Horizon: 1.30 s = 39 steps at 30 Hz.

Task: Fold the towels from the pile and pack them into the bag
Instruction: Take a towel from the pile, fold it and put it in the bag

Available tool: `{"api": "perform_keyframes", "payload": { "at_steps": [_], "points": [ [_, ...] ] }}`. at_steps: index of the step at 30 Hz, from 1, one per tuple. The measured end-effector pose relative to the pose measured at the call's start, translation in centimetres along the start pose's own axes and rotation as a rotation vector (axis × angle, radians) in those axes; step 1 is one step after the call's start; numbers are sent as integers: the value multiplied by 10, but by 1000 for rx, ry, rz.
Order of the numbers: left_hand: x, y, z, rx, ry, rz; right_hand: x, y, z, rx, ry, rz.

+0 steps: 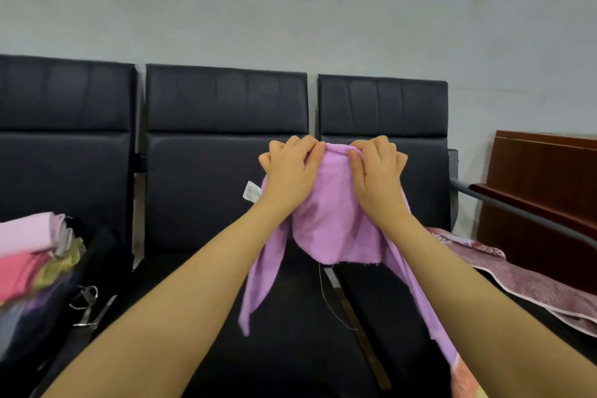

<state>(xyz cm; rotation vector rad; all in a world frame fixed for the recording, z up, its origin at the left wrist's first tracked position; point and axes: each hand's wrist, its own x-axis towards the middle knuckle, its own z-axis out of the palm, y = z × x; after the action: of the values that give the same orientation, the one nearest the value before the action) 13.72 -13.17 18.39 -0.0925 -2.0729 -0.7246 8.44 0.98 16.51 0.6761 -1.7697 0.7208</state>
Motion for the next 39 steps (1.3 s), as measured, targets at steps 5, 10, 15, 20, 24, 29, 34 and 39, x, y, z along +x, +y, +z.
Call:
{"api": "perform_keyframes", "payload": {
  "at_steps": [5, 10, 15, 20, 24, 29, 34, 39],
  "points": [
    [19, 1, -34, -17, 81, 24, 30, -31, 3, 136, -5, 37],
    [17, -29, -64, 10, 113, -35, 25, -66, 21, 356, -167, 78],
    [-19, -96, -75, 97, 13, -154, -26, -90, 59, 506, -401, 169],
    [-85, -174, -77, 345, -269, -279, -99, -107, 94, 557, -567, 256],
    [-149, -221, -75, 487, -554, -402, -152, -116, 116, 551, -799, 311],
    [-203, -244, -80, 574, -664, -316, -194, -119, 144, 271, -1054, 281],
    [-220, -266, -85, 718, -684, -356, -216, -125, 169, 108, -1190, 444],
    [-214, -283, -90, 591, -410, -372, -221, -124, 195, 106, -1102, 561]
  ]
}}
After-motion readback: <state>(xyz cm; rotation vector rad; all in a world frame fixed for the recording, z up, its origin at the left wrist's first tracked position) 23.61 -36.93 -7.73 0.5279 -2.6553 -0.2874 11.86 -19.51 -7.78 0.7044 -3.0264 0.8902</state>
